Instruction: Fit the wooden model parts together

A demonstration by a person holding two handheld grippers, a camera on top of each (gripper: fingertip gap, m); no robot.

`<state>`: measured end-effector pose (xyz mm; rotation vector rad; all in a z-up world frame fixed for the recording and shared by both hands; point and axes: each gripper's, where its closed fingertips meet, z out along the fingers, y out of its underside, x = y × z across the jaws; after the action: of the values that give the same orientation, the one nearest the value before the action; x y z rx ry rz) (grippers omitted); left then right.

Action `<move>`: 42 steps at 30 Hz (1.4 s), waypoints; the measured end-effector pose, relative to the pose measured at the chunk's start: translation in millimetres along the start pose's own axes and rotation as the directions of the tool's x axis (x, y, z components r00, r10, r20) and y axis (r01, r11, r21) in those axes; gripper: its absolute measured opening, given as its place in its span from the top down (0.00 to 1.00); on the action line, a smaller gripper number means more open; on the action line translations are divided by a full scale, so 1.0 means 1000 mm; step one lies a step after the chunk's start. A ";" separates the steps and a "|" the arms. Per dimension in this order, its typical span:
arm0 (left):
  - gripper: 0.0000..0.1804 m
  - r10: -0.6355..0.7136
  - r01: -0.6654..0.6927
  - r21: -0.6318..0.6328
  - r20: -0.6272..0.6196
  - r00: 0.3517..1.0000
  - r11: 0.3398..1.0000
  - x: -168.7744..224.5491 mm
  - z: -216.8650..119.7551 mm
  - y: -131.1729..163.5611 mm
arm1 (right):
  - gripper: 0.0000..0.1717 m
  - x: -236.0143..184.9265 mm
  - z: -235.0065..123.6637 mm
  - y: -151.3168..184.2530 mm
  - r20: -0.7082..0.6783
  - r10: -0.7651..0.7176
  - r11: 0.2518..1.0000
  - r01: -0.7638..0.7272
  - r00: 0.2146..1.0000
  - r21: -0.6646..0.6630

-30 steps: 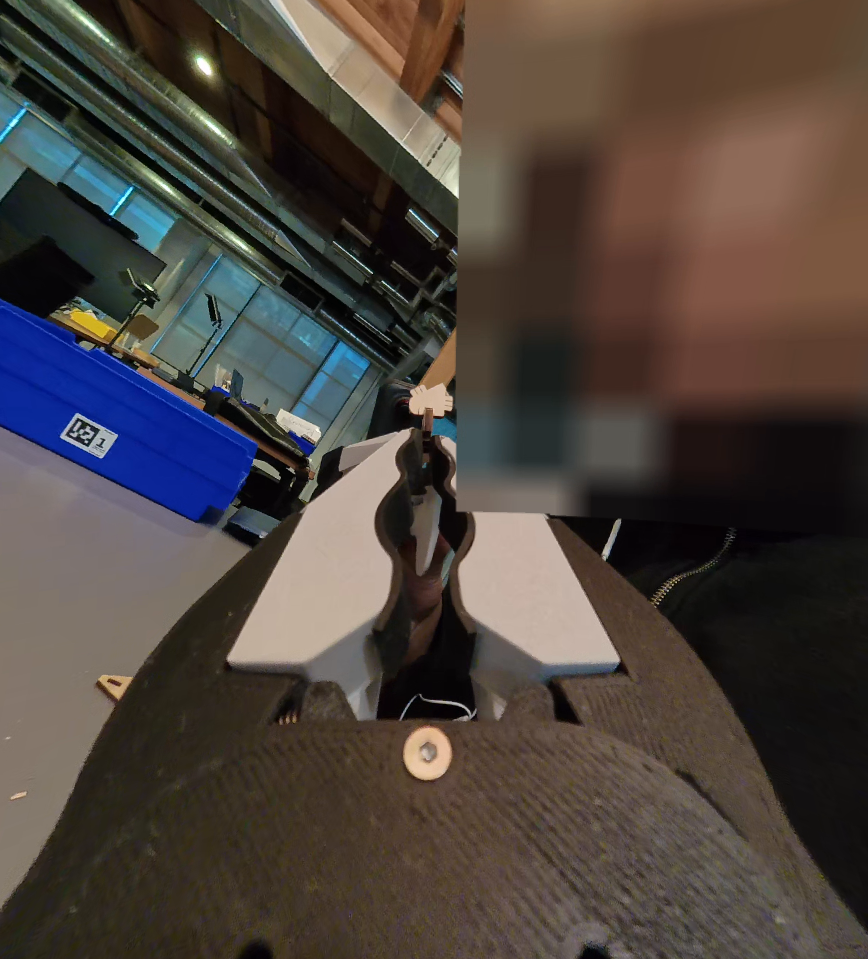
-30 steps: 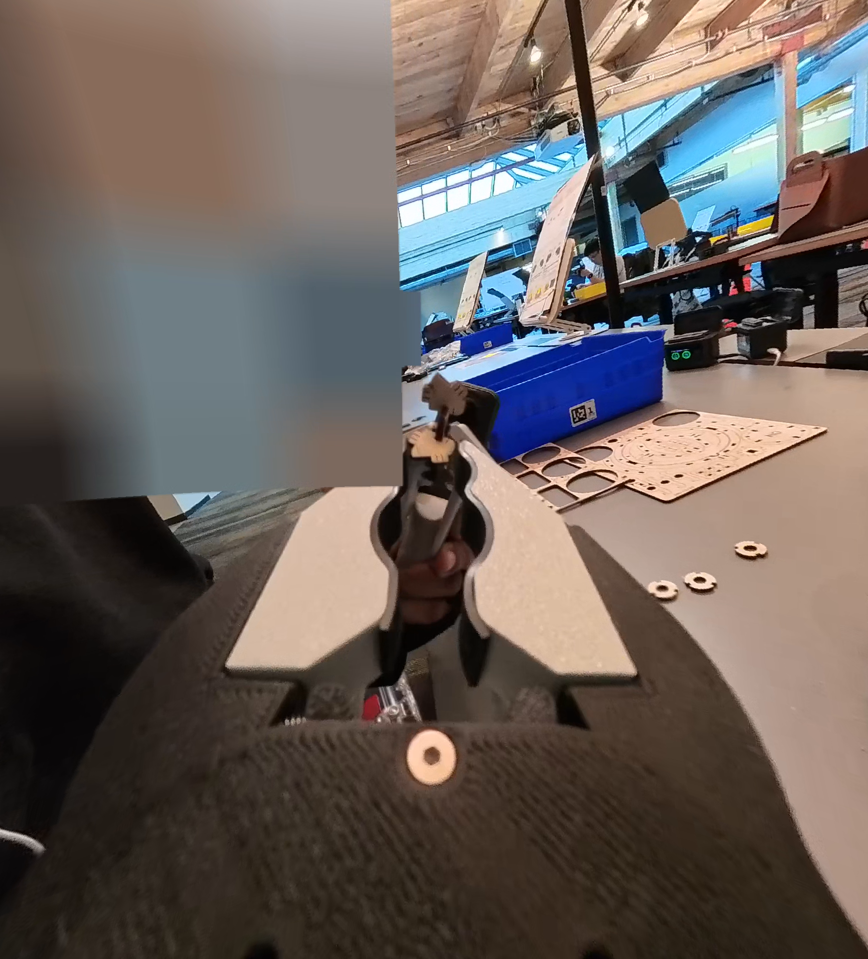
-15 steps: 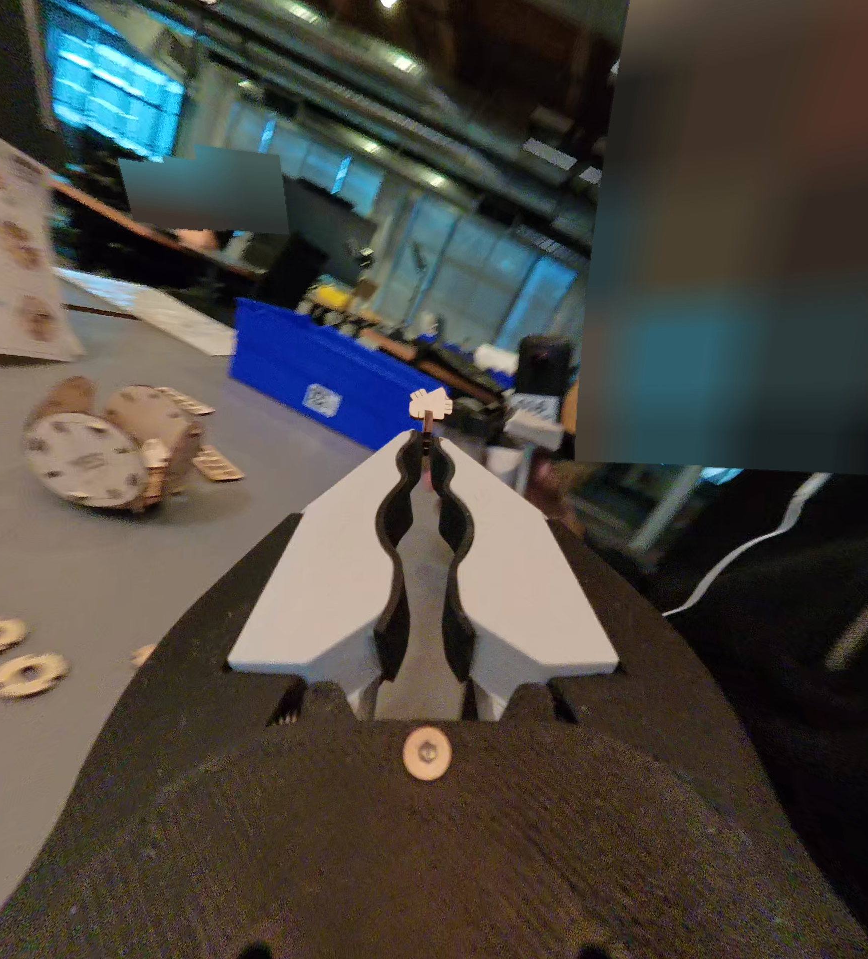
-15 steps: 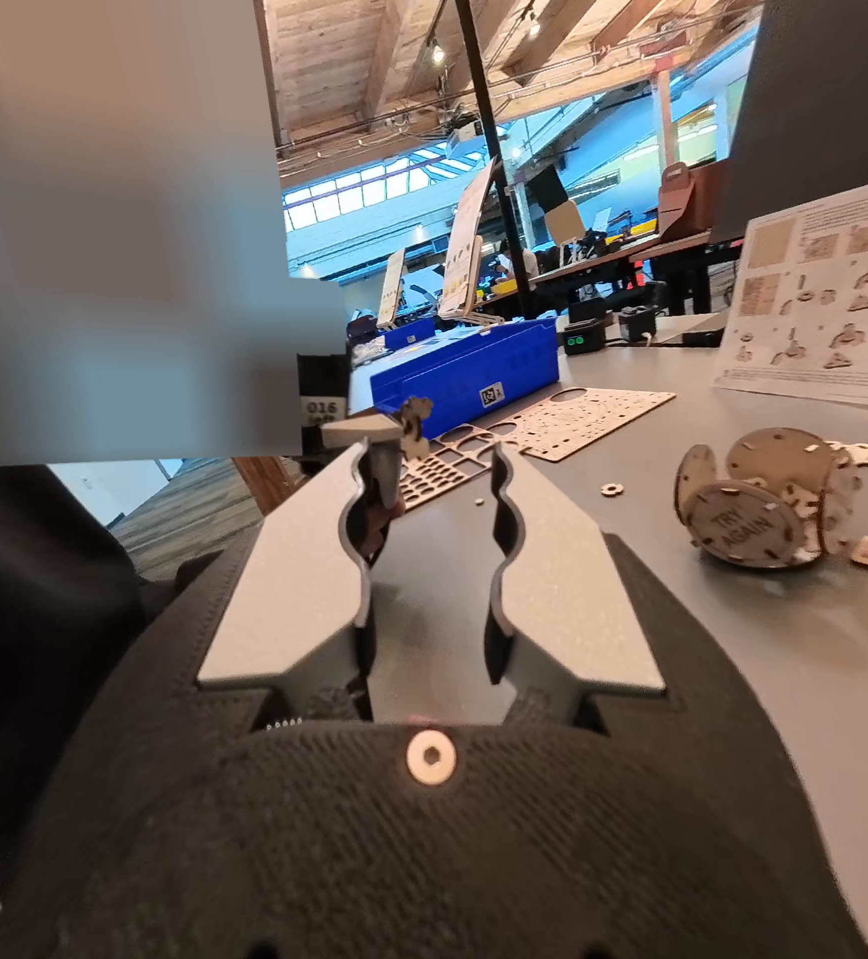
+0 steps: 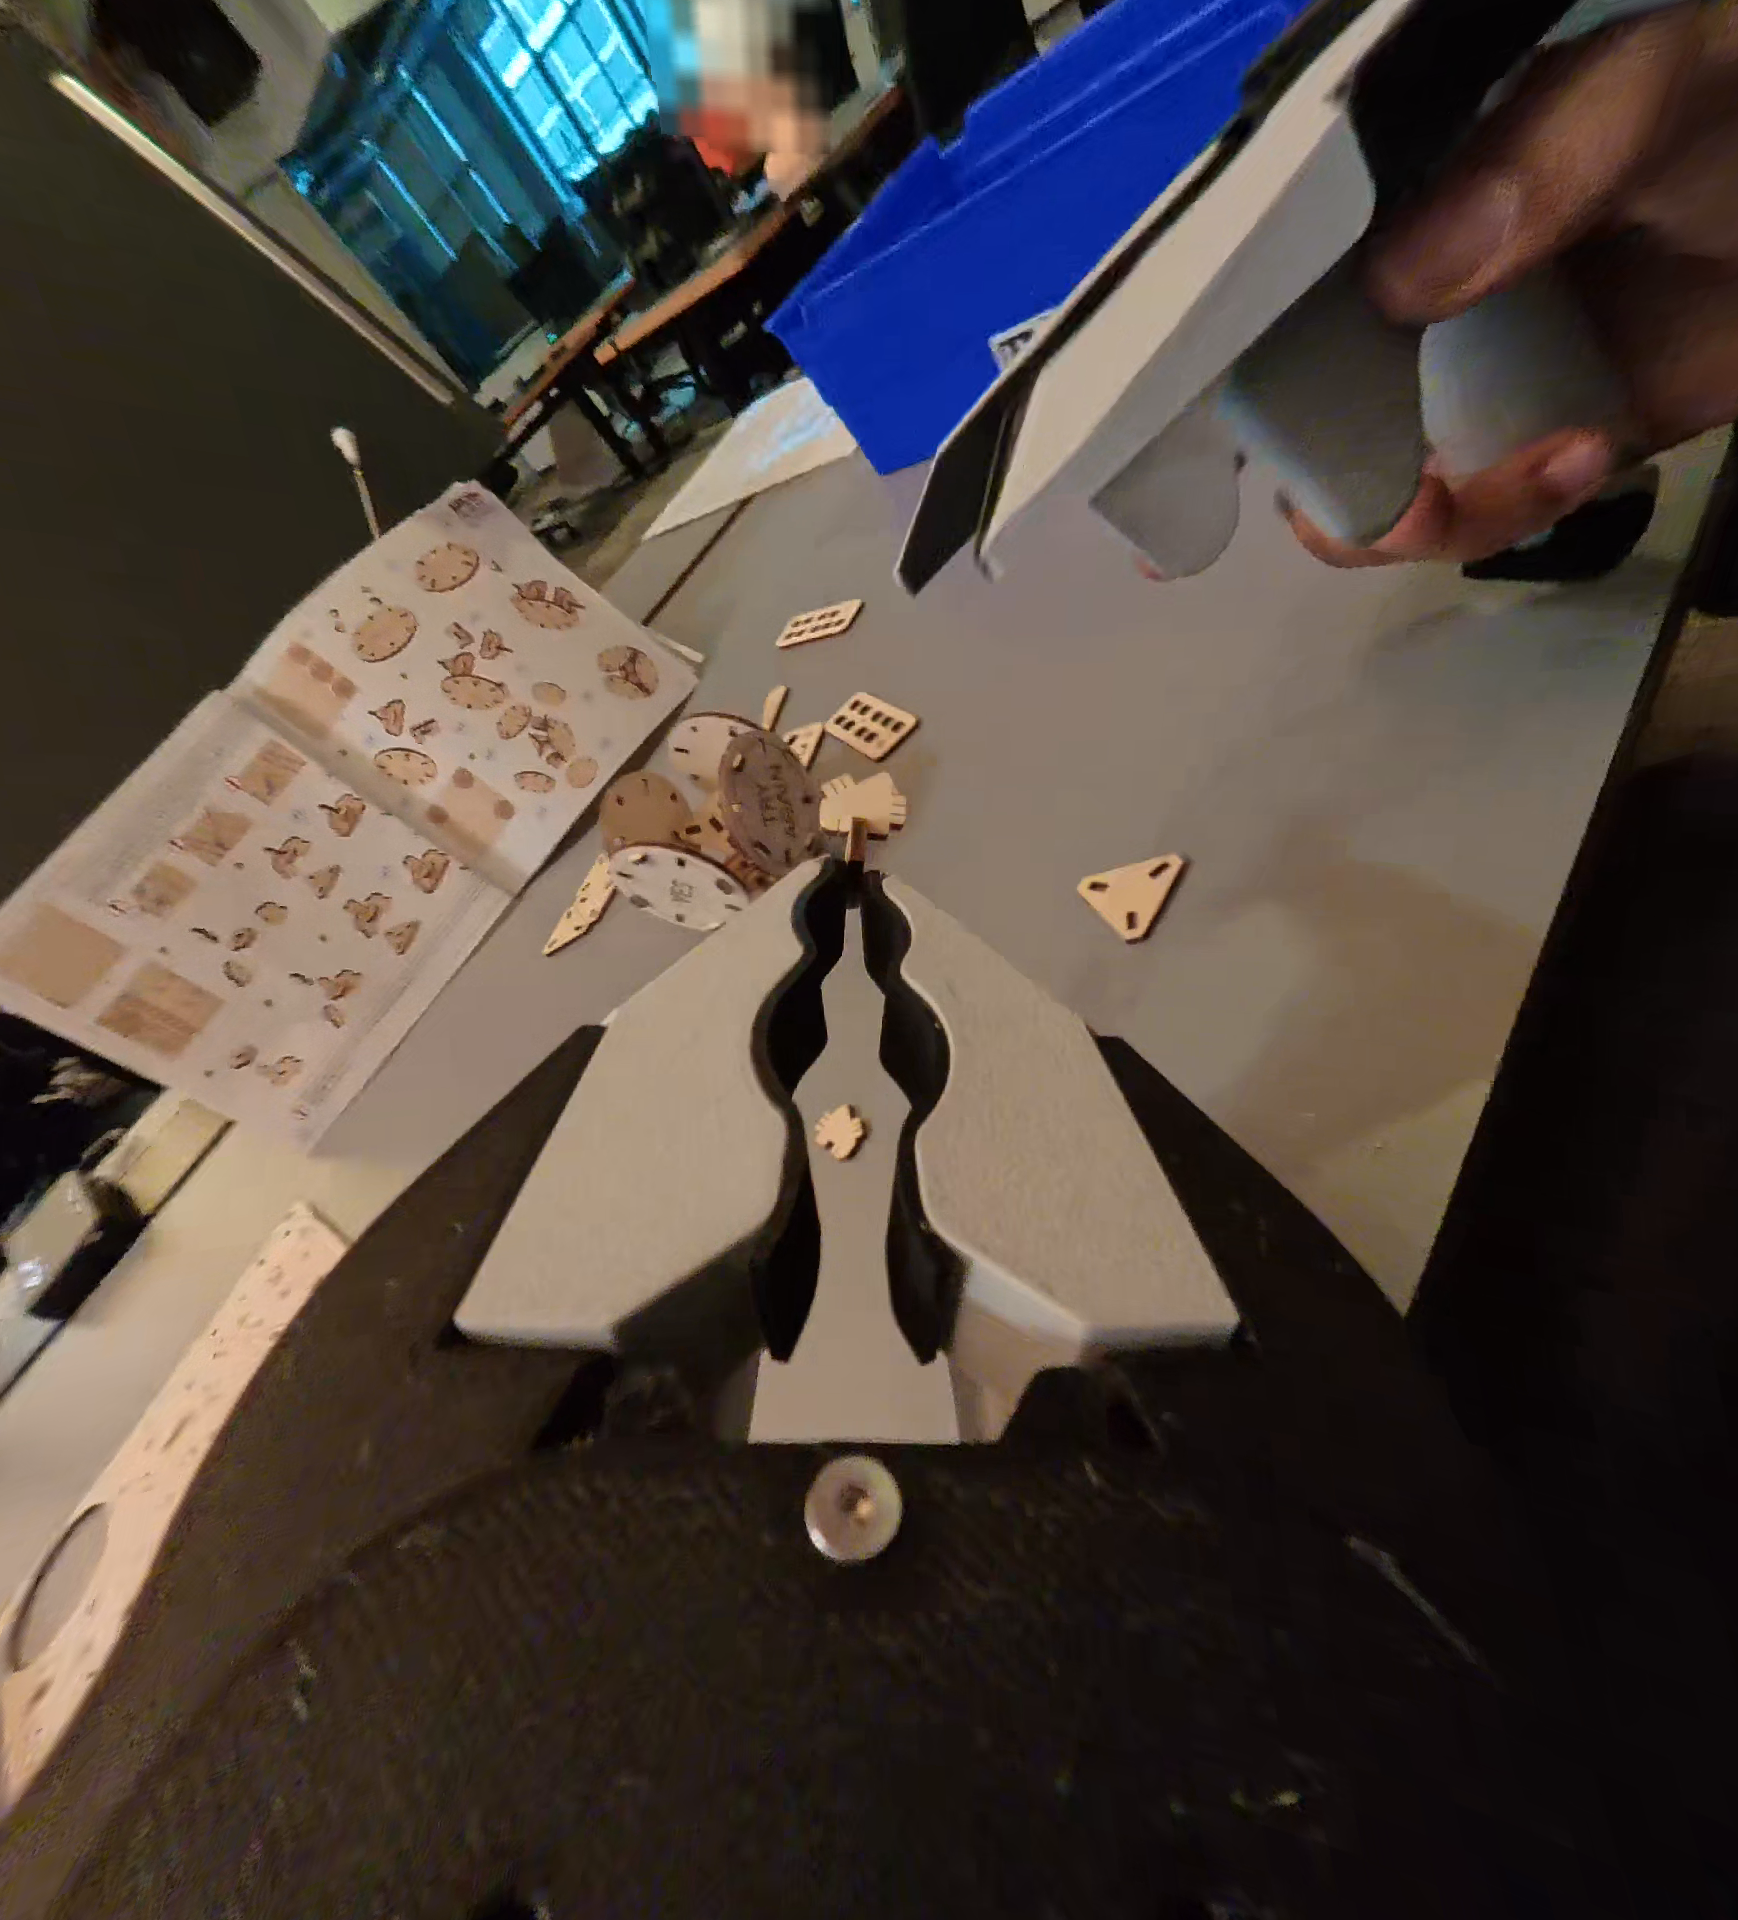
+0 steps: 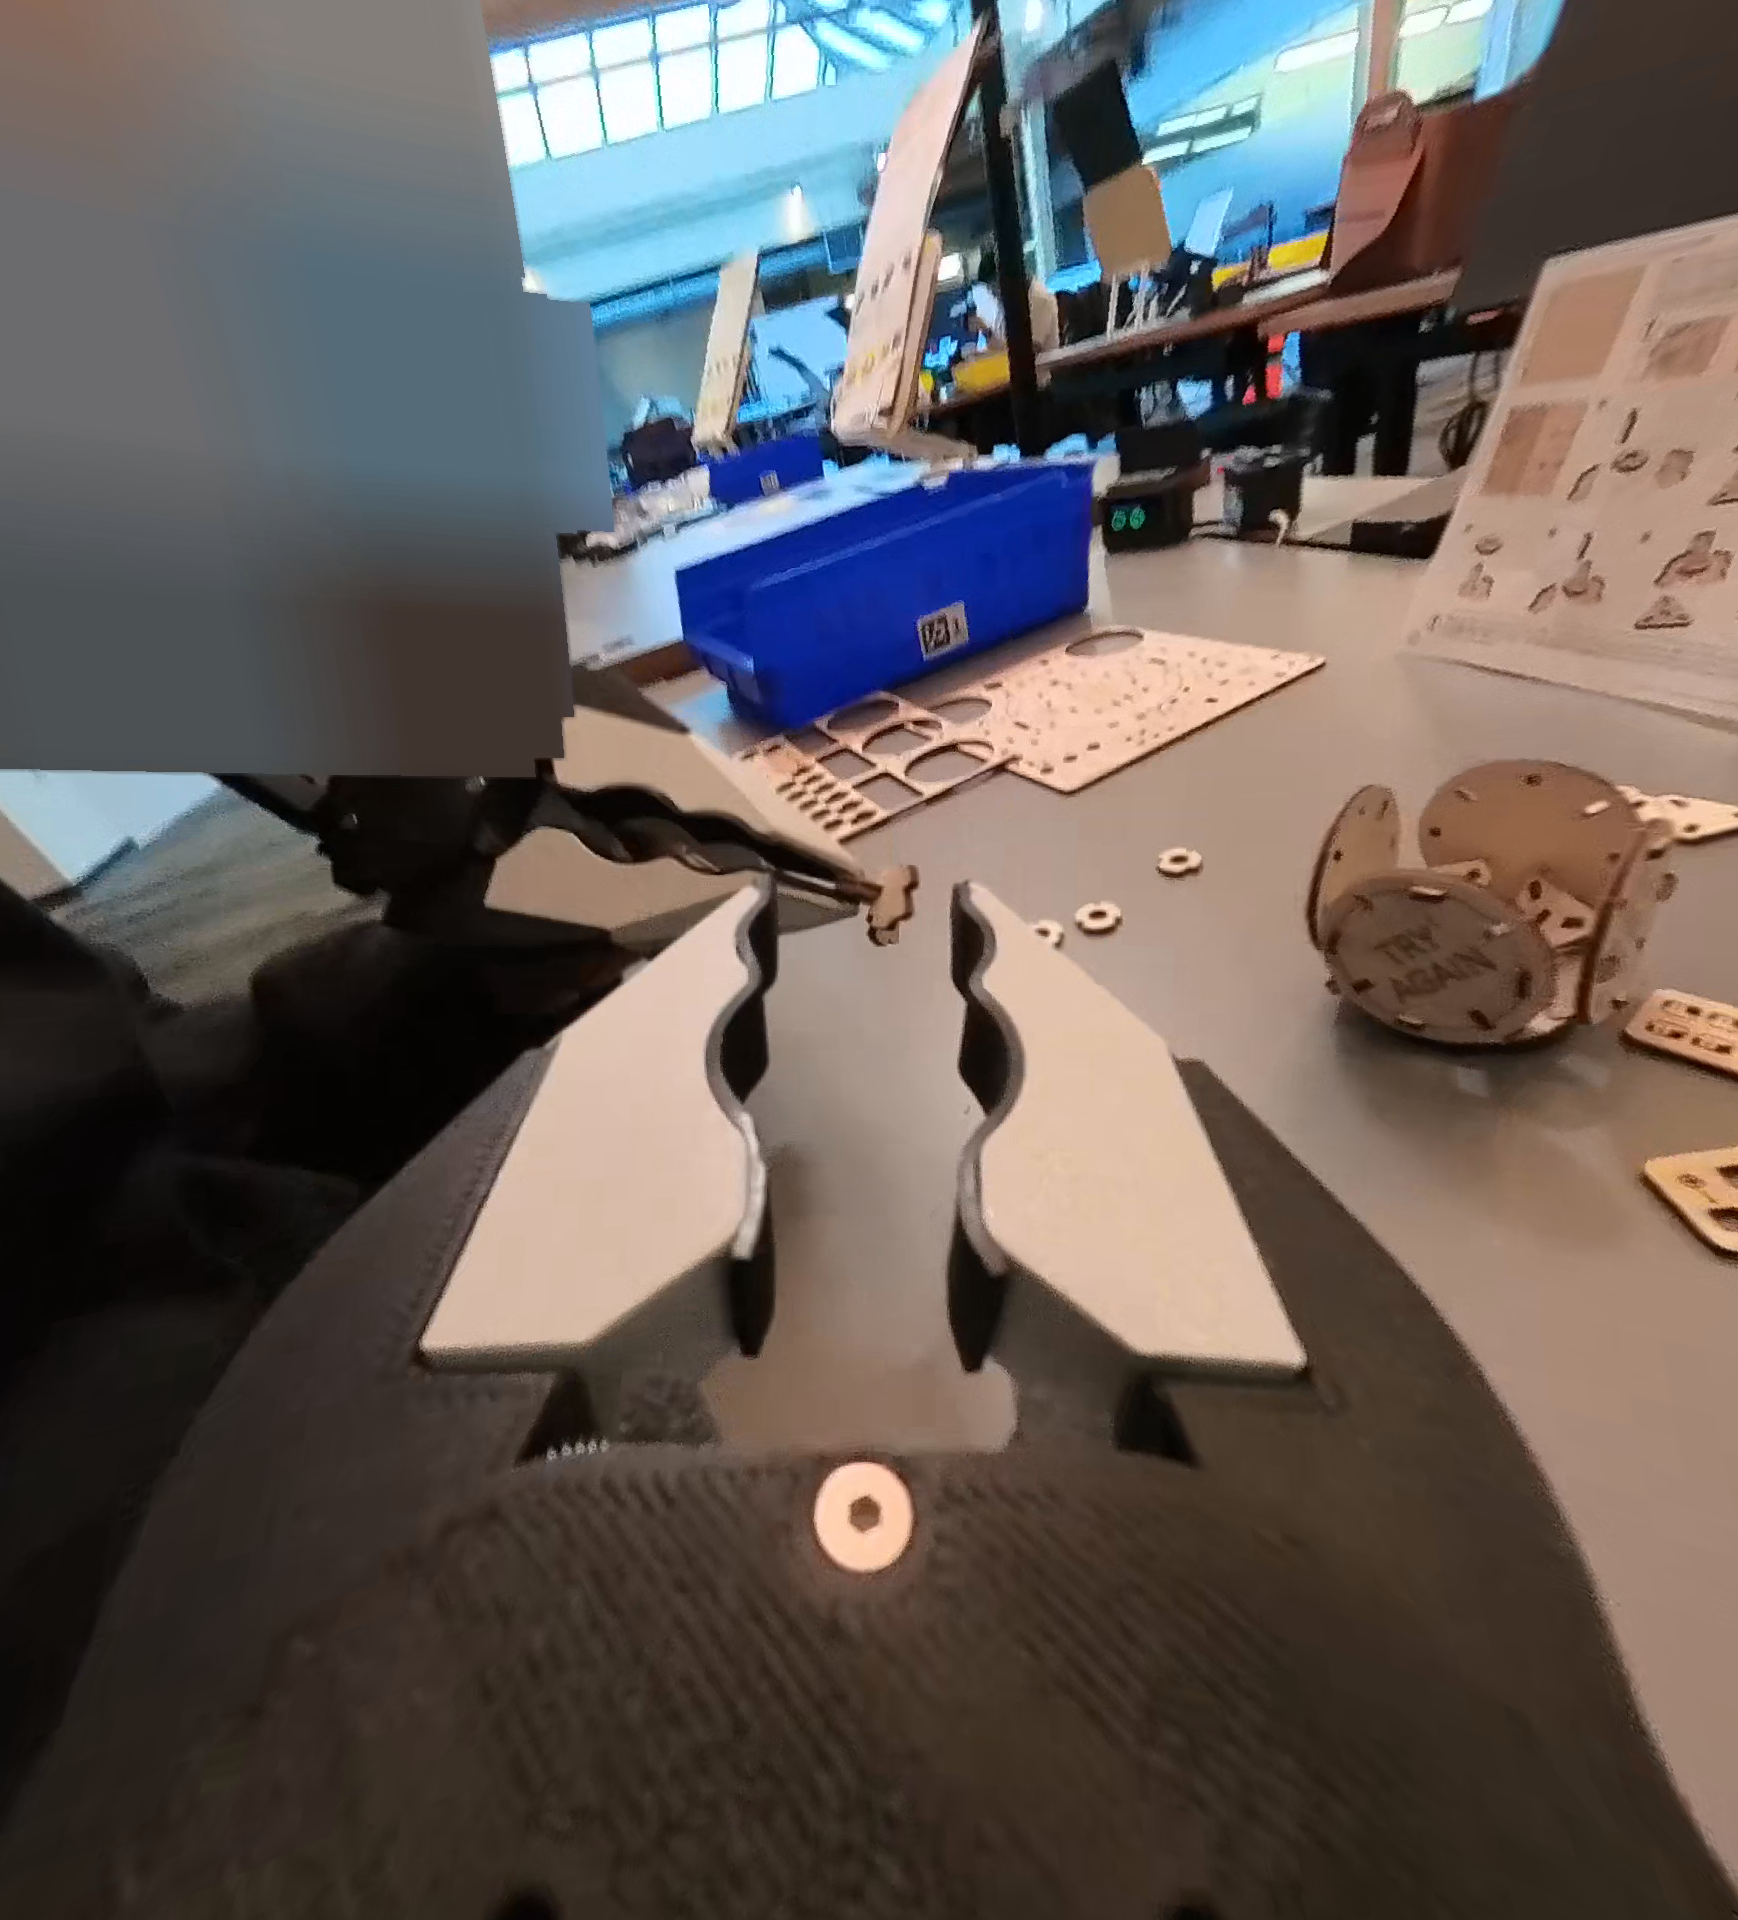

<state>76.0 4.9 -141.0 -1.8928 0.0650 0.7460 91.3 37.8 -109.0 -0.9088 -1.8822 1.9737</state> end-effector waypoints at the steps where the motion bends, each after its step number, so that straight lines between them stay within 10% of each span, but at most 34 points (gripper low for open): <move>1: 0.99 -0.025 0.025 0.010 -0.026 0.999 1.000 0.003 0.000 -0.002 | 0.82 -0.001 0.003 0.004 0.003 -0.015 1.000 0.015 1.000 -0.023; 23: 0.99 0.190 -0.185 0.059 -0.100 0.977 0.981 0.036 -0.004 -0.009 | 0.95 -0.006 0.008 0.036 0.174 0.065 0.969 -0.021 0.982 -0.245; 42: 0.89 -0.076 0.096 0.120 -0.162 0.984 0.988 0.021 -0.011 -0.015 | 0.99 0.010 -0.007 0.038 0.113 0.052 0.976 -0.027 0.992 -0.216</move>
<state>104.0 8.2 -137.1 -1.8172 0.1266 0.5206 95.9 44.5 -148.2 -0.9091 -2.1938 1.9127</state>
